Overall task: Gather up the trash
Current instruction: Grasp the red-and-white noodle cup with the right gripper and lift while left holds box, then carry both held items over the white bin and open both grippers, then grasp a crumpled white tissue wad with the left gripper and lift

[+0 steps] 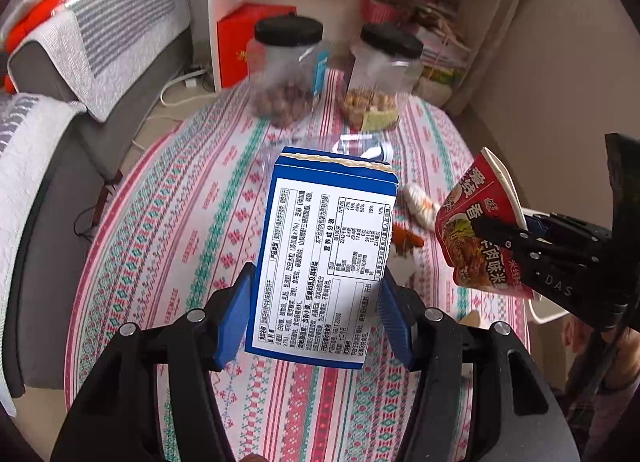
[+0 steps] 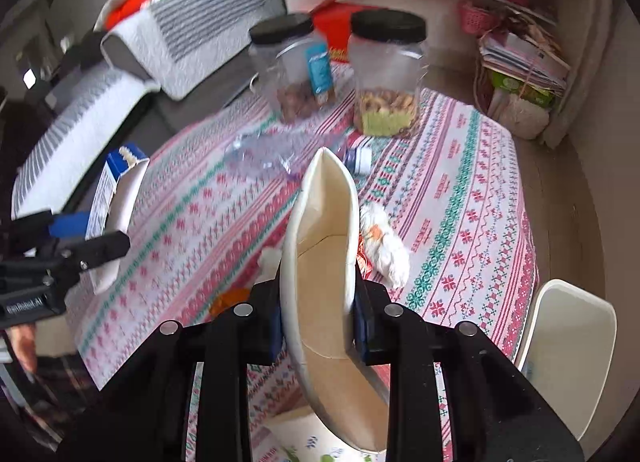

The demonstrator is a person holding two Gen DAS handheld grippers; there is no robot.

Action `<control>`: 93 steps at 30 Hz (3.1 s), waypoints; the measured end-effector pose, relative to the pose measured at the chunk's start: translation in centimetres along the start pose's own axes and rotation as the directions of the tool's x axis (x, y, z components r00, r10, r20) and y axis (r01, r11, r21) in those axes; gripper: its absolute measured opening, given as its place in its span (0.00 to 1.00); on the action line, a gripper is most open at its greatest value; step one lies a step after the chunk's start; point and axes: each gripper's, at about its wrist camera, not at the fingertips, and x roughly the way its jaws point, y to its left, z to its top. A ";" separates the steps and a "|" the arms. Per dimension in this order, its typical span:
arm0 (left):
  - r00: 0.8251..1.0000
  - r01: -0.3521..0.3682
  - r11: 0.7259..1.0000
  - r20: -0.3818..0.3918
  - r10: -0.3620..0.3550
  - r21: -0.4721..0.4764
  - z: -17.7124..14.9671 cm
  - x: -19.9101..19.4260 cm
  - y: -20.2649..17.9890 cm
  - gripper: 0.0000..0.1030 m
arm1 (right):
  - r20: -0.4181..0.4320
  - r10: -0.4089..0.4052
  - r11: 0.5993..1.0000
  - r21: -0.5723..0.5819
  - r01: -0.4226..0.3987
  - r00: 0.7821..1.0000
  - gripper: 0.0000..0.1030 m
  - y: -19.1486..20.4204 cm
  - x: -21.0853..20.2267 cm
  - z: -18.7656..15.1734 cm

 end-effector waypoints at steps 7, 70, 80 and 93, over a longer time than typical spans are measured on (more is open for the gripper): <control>0.997 0.012 1.000 0.082 -0.012 -0.001 0.4 -0.8 -2.1 0.56 | 0.091 -0.020 0.999 0.036 0.017 0.996 0.25 -0.6 -2.5 0.0; 0.996 0.076 0.916 0.006 -0.085 0.394 -3.0 5.8 -30.6 0.82 | 0.092 -0.545 0.724 0.554 0.412 0.834 0.93 -21.6 -17.8 -10.5; 0.993 -0.087 0.954 -0.057 0.107 0.288 -1.9 8.2 -19.3 0.82 | 0.005 -0.513 0.795 0.379 0.473 0.859 0.93 -15.6 -11.9 -7.5; 0.948 -0.051 0.998 -0.315 0.038 -0.031 0.1 14.6 -9.0 0.59 | -0.059 -0.401 0.855 0.333 0.397 0.914 0.93 -11.9 -6.2 -4.7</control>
